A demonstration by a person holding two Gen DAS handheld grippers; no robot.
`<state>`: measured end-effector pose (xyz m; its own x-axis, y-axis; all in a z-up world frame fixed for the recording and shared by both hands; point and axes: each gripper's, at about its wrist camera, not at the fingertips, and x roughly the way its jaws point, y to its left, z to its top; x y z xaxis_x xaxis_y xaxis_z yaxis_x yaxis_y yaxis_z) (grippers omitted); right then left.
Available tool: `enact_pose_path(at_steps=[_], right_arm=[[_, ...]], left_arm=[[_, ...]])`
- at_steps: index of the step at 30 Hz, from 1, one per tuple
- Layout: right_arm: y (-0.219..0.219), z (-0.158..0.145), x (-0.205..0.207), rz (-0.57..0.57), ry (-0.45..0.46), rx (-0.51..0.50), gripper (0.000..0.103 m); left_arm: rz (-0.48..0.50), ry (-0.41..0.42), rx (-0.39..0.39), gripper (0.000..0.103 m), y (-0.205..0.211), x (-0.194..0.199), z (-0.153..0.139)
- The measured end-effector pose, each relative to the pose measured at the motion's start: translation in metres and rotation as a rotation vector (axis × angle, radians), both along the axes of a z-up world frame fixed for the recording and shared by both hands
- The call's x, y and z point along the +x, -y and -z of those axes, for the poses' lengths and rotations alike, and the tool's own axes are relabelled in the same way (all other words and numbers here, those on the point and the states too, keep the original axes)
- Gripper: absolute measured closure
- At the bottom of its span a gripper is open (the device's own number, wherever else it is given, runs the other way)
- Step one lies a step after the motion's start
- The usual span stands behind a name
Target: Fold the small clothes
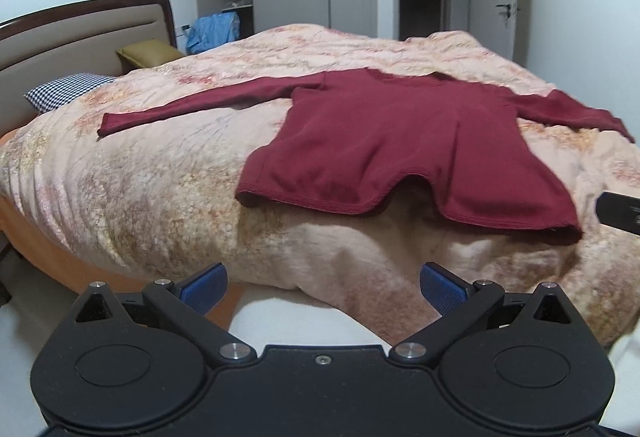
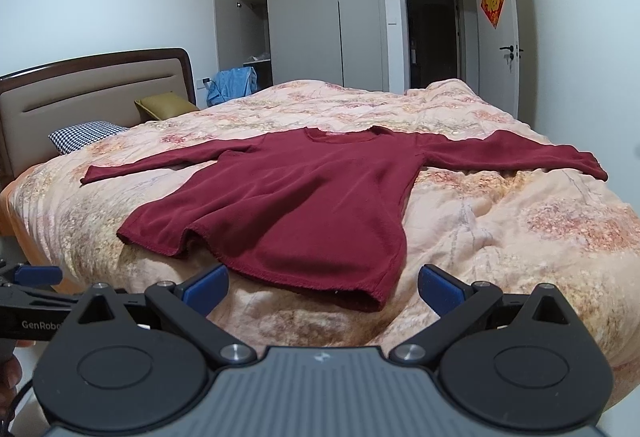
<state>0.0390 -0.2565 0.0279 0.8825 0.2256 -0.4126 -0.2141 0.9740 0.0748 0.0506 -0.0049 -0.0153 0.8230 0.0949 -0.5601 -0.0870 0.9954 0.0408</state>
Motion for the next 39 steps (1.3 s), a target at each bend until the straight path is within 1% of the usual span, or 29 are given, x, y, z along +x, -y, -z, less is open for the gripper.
enact_pose_path(at_steps=[3, 7, 13, 18, 23, 27, 30, 35, 39], right_arm=[[0.003, 0.000, 0.014, -0.006, -0.017, 0.003, 0.000], [0.010, 0.003, 0.035, -0.010, -0.035, -0.003, 0.000], [0.024, 0.004, 0.079, 0.008, -0.048, -0.014, 0.000], [0.037, 0.003, 0.127, 0.022, -0.085, 0.020, 0.000], [0.048, -0.002, 0.173, 0.065, -0.105, 0.003, 0.000], [0.067, -0.002, 0.207, 0.107, -0.114, 0.003, 0.000], [0.082, 0.000, 0.230, 0.147, -0.147, -0.014, 0.000], [0.111, 0.007, 0.259, 0.218, -0.181, -0.027, 0.000], [0.132, 0.015, 0.277, 0.259, -0.202, -0.019, 0.000]], left_arm=[[-0.025, -0.030, 0.004, 0.001, -0.003, 0.014, -0.003], [-0.046, -0.037, 0.035, 0.001, -0.005, 0.036, -0.013], [-0.061, -0.006, 0.072, 0.001, -0.001, 0.079, -0.037], [-0.049, 0.001, 0.094, 0.001, 0.009, 0.129, -0.051], [-0.016, 0.005, 0.096, 0.001, 0.026, 0.188, -0.058], [0.024, 0.019, 0.096, 0.001, 0.047, 0.230, -0.061], [0.063, 0.033, 0.111, 0.001, 0.067, 0.261, -0.061], [0.137, 0.040, 0.130, 0.001, 0.099, 0.307, -0.054], [0.183, 0.044, 0.138, 0.001, 0.124, 0.334, -0.049]])
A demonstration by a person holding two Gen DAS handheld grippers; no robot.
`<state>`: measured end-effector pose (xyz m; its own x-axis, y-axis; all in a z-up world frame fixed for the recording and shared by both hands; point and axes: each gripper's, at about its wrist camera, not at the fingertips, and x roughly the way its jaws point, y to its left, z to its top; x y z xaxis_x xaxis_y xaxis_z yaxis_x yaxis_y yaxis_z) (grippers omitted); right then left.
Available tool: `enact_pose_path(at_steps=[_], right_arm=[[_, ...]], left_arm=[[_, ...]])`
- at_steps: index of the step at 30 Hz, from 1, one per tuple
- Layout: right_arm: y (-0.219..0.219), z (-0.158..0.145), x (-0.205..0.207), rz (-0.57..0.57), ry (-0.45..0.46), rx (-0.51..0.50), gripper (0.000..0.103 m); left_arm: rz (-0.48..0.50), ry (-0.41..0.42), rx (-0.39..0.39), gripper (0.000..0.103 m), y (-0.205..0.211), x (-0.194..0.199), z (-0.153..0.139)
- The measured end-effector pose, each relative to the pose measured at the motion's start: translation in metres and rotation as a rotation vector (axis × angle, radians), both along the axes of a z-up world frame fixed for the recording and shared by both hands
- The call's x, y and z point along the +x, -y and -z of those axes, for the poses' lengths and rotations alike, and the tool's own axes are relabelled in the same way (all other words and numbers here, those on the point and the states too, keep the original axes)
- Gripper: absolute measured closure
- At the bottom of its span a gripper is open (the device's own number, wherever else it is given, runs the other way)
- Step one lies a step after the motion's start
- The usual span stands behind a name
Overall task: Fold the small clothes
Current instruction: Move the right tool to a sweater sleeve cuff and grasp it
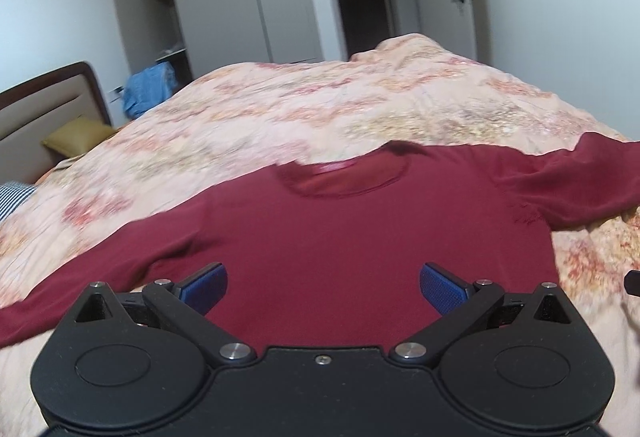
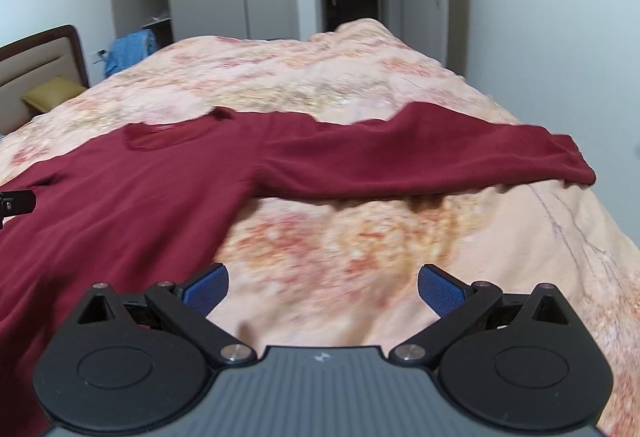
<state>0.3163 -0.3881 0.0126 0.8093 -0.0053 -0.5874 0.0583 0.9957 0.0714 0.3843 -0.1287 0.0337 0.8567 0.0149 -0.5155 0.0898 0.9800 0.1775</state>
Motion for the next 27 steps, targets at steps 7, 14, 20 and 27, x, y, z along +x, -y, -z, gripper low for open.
enact_pose_path(at_steps=[7, 14, 20, 27], right_arm=[[0.026, 0.007, 0.022, 0.028, 0.009, -0.024, 0.000], [0.049, 0.012, 0.032, 0.067, 0.035, -0.048, 0.000], [0.078, 0.014, 0.034, 0.115, 0.099, 0.006, 0.000], [0.136, 0.015, 0.034, 0.272, 0.187, 0.160, 0.000]], left_arm=[[0.042, -0.033, -0.026, 0.001, 0.040, 0.042, 0.019], [0.068, -0.050, -0.042, 0.001, 0.067, 0.065, 0.039], [0.079, -0.043, -0.010, 0.001, 0.079, 0.069, 0.057], [0.077, -0.065, -0.037, 0.000, 0.077, 0.072, 0.075]])
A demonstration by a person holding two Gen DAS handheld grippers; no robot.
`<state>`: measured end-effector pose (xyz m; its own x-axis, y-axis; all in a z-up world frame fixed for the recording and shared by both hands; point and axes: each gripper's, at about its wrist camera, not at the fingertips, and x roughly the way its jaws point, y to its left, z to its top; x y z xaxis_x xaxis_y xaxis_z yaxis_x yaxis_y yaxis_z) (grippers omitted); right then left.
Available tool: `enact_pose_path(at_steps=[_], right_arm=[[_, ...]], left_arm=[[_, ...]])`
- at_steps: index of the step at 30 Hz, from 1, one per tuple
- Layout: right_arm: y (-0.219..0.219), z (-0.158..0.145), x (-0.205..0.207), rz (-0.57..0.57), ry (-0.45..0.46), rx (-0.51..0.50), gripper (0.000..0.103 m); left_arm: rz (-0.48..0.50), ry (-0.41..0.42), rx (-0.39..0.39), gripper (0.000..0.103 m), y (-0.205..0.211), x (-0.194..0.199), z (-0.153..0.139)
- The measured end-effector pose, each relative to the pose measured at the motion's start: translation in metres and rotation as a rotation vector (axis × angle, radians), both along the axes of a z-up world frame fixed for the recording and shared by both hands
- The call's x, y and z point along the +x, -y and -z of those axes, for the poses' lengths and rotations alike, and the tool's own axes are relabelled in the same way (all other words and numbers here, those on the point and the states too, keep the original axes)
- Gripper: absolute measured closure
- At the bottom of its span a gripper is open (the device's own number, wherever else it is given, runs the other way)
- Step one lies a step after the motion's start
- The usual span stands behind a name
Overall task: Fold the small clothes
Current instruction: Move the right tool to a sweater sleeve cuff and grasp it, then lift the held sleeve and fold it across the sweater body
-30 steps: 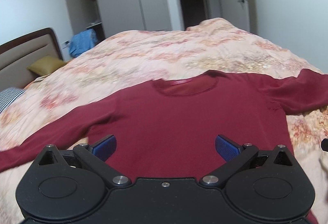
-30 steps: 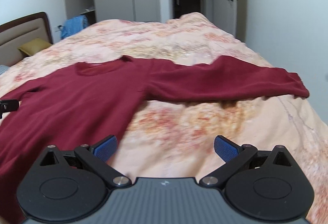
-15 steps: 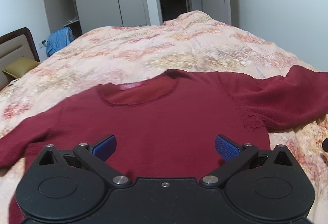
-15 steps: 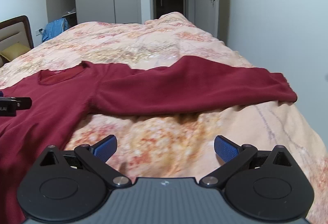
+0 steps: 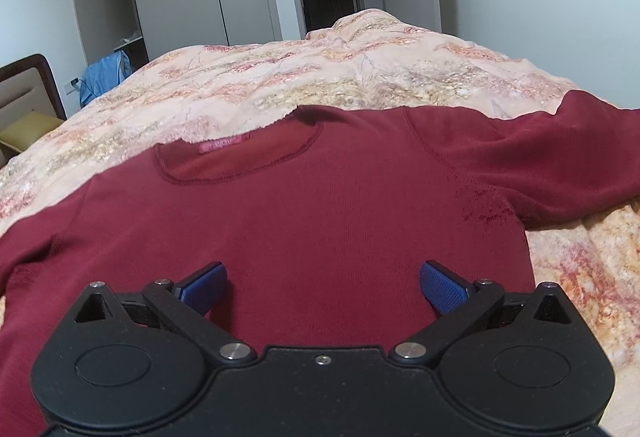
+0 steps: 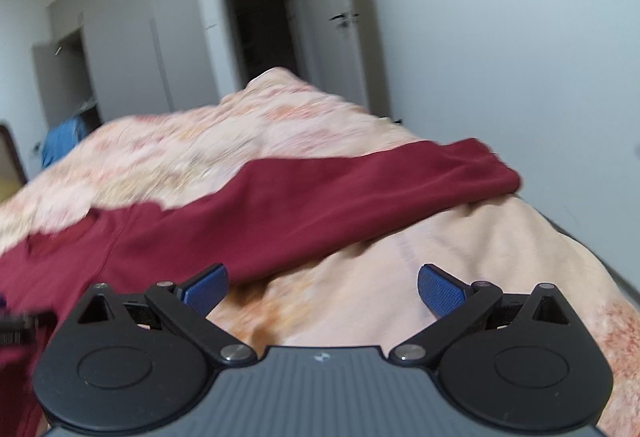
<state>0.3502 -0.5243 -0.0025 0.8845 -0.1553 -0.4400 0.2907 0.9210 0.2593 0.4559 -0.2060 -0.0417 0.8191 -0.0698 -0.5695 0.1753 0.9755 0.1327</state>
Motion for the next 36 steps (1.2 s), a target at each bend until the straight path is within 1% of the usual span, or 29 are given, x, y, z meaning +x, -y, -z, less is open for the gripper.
enact_pose_path(at_steps=[3, 8, 12, 16, 18, 19, 20, 22, 23, 24, 26, 27, 28, 29, 33, 34, 36], right_arm=[[0.029, 0.003, 0.006, 0.049, 0.018, 0.098, 0.000], [0.073, 0.009, 0.023, 0.147, 0.013, 0.201, 0.000], [0.101, 0.019, 0.041, 0.212, 0.033, 0.250, 0.000], [0.119, 0.029, 0.054, 0.267, 0.084, 0.318, 0.000], [0.123, 0.034, 0.058, 0.299, 0.106, 0.327, 0.001], [0.124, 0.035, 0.059, 0.316, 0.111, 0.321, 0.008], [0.124, 0.036, 0.061, 0.331, 0.115, 0.313, 0.020], [0.125, 0.036, 0.068, 0.352, 0.117, 0.306, 0.031], [0.126, 0.037, 0.070, 0.361, 0.120, 0.303, 0.040], [0.126, 0.036, 0.069, 0.369, 0.120, 0.300, 0.045], [0.128, 0.036, 0.071, 0.382, 0.117, 0.293, 0.070], [0.128, 0.035, 0.071, 0.380, 0.122, 0.290, 0.076], [0.126, 0.034, 0.069, 0.377, 0.124, 0.281, 0.085], [0.124, 0.032, 0.067, 0.386, 0.125, 0.265, 0.092], [0.117, 0.019, 0.048, 0.433, 0.163, 0.221, 0.093], [0.117, 0.017, 0.045, 0.441, 0.171, 0.210, 0.095], [0.119, 0.016, 0.043, 0.428, 0.159, 0.216, 0.095]], left_arm=[[-0.002, 0.003, -0.021, 0.000, -0.003, -0.001, 0.006], [0.001, 0.010, -0.044, 0.000, -0.006, -0.001, 0.012], [0.002, 0.007, -0.058, 0.000, -0.007, 0.001, 0.013], [0.003, 0.009, -0.066, 0.000, -0.008, 0.002, 0.015], [0.004, 0.009, -0.067, 0.000, -0.009, 0.001, 0.015], [0.004, 0.009, -0.068, 0.000, -0.009, 0.001, 0.015], [0.004, 0.009, -0.067, 0.000, -0.009, 0.001, 0.015], [0.004, 0.009, -0.067, 0.000, -0.009, 0.001, 0.015], [0.004, 0.009, -0.067, 0.000, -0.009, 0.001, 0.015], [0.004, 0.010, -0.068, 0.000, -0.009, 0.001, 0.015], [0.004, 0.011, -0.070, 0.000, -0.009, 0.001, 0.015], [0.004, 0.014, -0.071, 0.000, -0.009, 0.001, 0.016], [0.005, 0.017, -0.073, 0.000, -0.009, 0.000, 0.016], [0.006, 0.021, -0.076, 0.000, -0.010, 0.000, 0.016], [0.007, 0.025, -0.078, 0.000, -0.010, -0.001, 0.017], [0.007, 0.024, -0.079, 0.000, -0.010, 0.000, 0.016], [0.009, 0.018, -0.086, 0.000, -0.010, -0.001, 0.015]])
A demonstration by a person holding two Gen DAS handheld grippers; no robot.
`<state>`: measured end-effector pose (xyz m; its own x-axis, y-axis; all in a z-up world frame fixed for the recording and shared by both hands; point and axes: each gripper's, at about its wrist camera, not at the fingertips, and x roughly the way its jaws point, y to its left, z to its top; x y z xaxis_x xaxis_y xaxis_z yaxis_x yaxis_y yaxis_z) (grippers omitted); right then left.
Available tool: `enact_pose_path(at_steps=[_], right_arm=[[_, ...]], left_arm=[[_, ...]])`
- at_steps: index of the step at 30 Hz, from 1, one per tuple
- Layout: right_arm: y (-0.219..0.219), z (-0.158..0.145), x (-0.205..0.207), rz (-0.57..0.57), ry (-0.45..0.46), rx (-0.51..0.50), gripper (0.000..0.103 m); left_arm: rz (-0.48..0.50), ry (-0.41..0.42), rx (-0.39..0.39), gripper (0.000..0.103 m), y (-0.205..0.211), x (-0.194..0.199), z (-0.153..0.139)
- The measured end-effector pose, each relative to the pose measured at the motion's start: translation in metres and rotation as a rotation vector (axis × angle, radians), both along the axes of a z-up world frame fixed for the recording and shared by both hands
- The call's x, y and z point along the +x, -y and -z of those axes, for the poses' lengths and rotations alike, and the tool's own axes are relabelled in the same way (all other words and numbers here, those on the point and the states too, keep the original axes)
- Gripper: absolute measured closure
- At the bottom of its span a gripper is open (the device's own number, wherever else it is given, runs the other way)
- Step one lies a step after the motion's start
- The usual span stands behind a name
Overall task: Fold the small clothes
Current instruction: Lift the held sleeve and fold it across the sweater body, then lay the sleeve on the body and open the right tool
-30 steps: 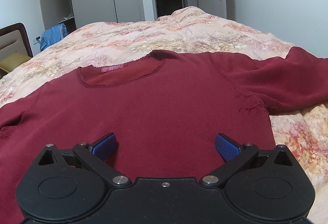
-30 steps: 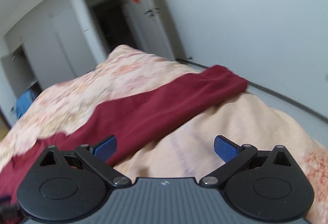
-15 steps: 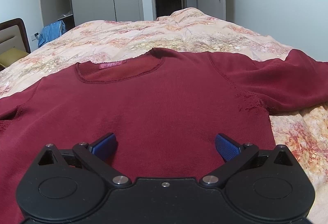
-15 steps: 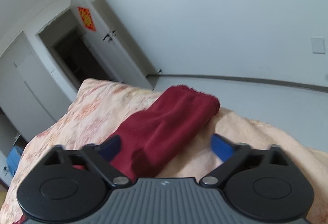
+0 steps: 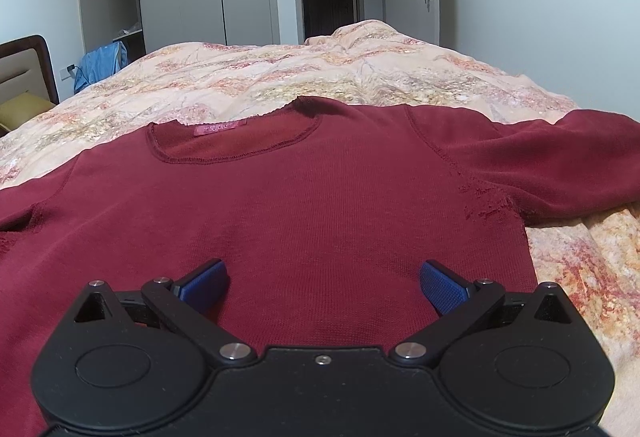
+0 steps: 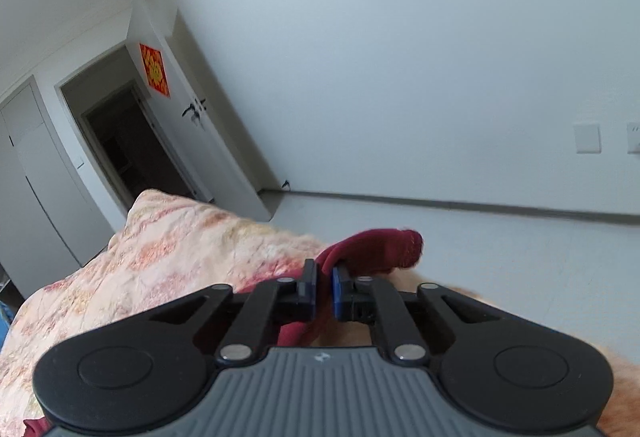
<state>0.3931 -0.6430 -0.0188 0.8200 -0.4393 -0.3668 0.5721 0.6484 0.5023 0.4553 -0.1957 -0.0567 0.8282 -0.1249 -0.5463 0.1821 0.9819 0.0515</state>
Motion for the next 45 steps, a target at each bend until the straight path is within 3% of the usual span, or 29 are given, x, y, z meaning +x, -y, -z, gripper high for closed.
enact_pose_path(at_steps=[5, 8, 11, 18, 23, 28, 32, 34, 42, 43, 44, 45], right_arm=[[-0.005, -0.011, 0.001, -0.028, 0.003, -0.029, 0.096], [-0.022, -0.033, 0.002, -0.068, 0.030, -0.134, 0.097], [-0.052, -0.060, 0.009, -0.137, 0.060, -0.262, 0.098], [-0.164, -0.116, 0.049, -0.409, 0.107, -0.510, 0.098], [-0.267, -0.130, 0.083, -0.631, 0.122, -0.641, 0.098], [-0.373, -0.118, 0.109, -0.836, 0.068, -0.721, 0.098], [-0.443, -0.089, 0.128, -0.992, -0.008, -0.746, 0.099], [-0.480, -0.075, 0.115, -1.063, -0.055, -0.755, 0.099], [-0.529, -0.020, 0.087, -1.291, -0.175, -0.823, 0.096], [-0.527, -0.017, 0.082, -1.318, -0.173, -0.817, 0.089], [-0.526, -0.017, 0.079, -1.337, -0.173, -0.805, 0.070], [-0.520, -0.018, 0.074, -1.348, -0.172, -0.790, 0.058]], left_arm=[[0.008, -0.067, -0.102, 0.001, -0.017, 0.002, -0.029], [-0.012, -0.066, -0.169, 0.001, -0.033, -0.003, -0.057], [-0.040, -0.026, -0.171, 0.001, -0.050, -0.007, -0.083], [-0.135, 0.040, -0.161, 0.001, -0.114, -0.014, -0.116], [-0.251, 0.050, -0.206, 0.001, -0.180, -0.022, -0.118], [-0.337, 0.045, -0.216, 0.001, -0.230, -0.026, -0.109], [-0.371, 0.025, -0.225, 0.001, -0.252, -0.030, -0.098], [-0.386, 0.019, -0.236, 0.001, -0.259, -0.032, -0.092], [-0.406, 0.008, -0.286, 0.001, -0.264, -0.025, -0.076], [-0.403, 0.006, -0.295, 0.001, -0.263, -0.023, -0.075], [-0.398, 0.005, -0.301, 0.001, -0.260, -0.022, -0.075], [-0.389, 0.006, -0.305, 0.001, -0.257, -0.020, -0.074]])
